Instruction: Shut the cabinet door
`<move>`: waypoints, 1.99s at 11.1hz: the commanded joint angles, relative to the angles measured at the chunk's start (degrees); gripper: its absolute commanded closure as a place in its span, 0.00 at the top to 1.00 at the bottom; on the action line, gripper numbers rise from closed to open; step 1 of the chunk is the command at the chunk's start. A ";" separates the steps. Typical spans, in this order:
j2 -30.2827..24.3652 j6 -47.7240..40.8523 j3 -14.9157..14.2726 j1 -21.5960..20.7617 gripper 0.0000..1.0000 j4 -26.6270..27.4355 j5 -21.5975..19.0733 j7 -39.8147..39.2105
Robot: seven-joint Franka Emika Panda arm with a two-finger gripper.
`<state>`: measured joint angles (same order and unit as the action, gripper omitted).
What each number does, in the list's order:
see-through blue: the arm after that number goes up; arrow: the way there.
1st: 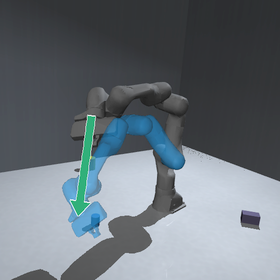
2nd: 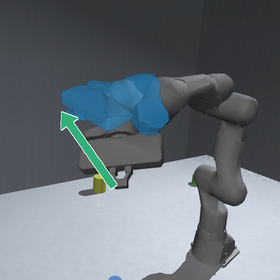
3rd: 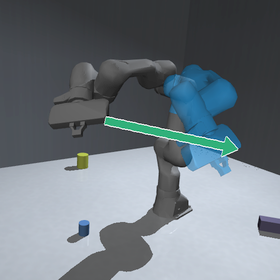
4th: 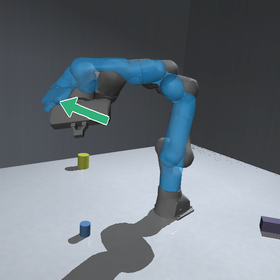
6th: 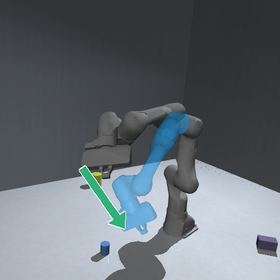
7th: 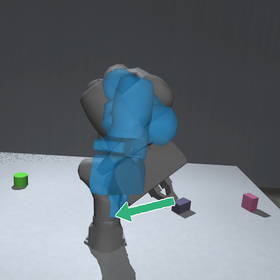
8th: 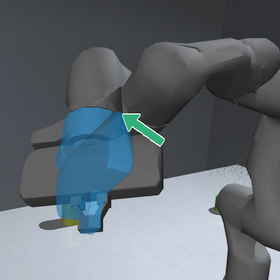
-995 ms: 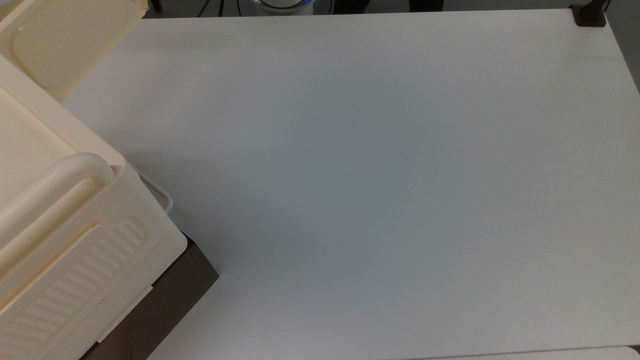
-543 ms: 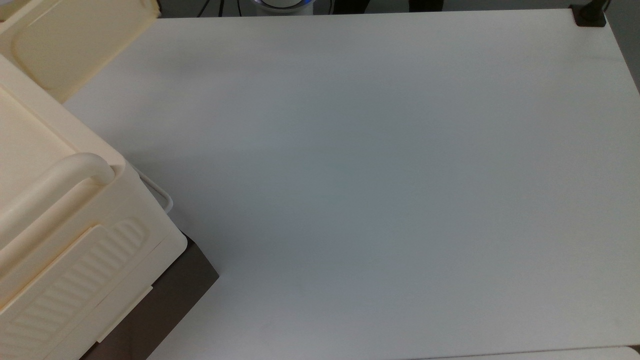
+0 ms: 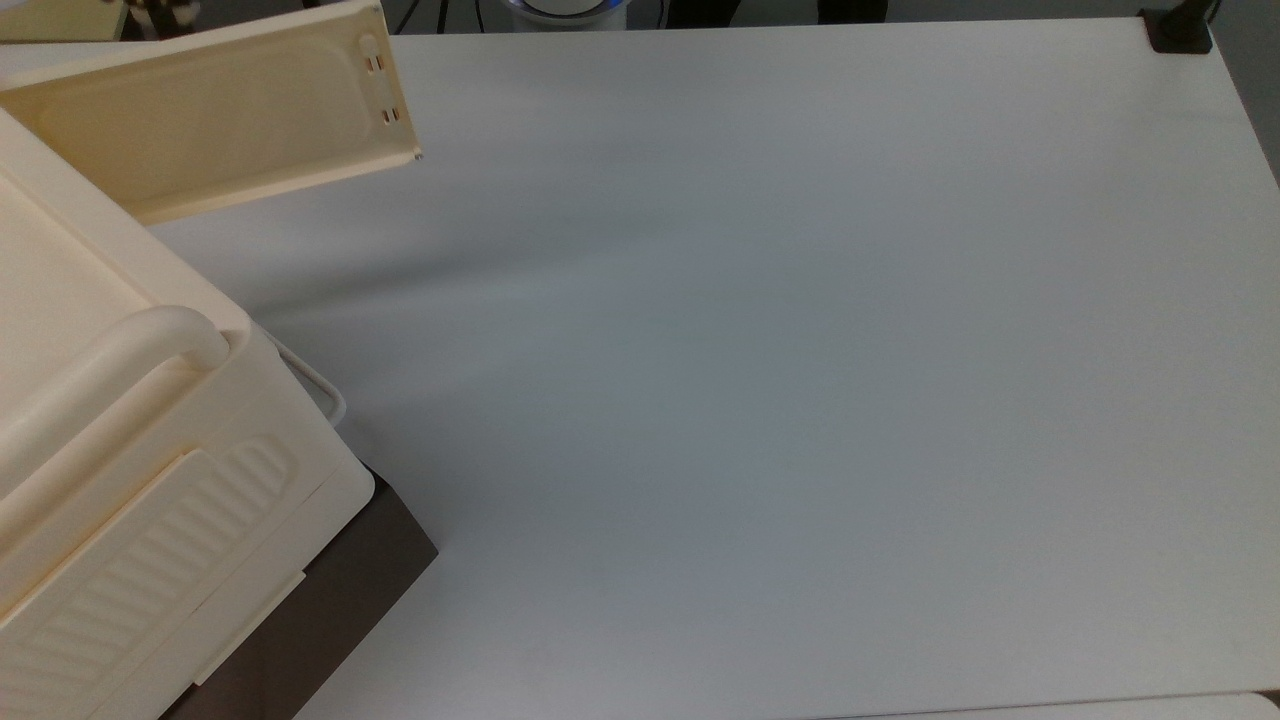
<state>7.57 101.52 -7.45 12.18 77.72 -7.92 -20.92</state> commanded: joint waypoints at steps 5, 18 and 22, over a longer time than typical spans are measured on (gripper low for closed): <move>3.68 15.01 -0.46 -2.60 0.00 1.03 -0.96 8.53; 5.97 21.03 -0.55 -7.59 0.00 4.71 1.58 11.52; 2.56 4.07 -0.55 -17.26 0.00 7.96 10.46 18.98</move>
<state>14.34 112.56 -7.30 -0.34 81.74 -0.96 -6.32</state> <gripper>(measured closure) 0.991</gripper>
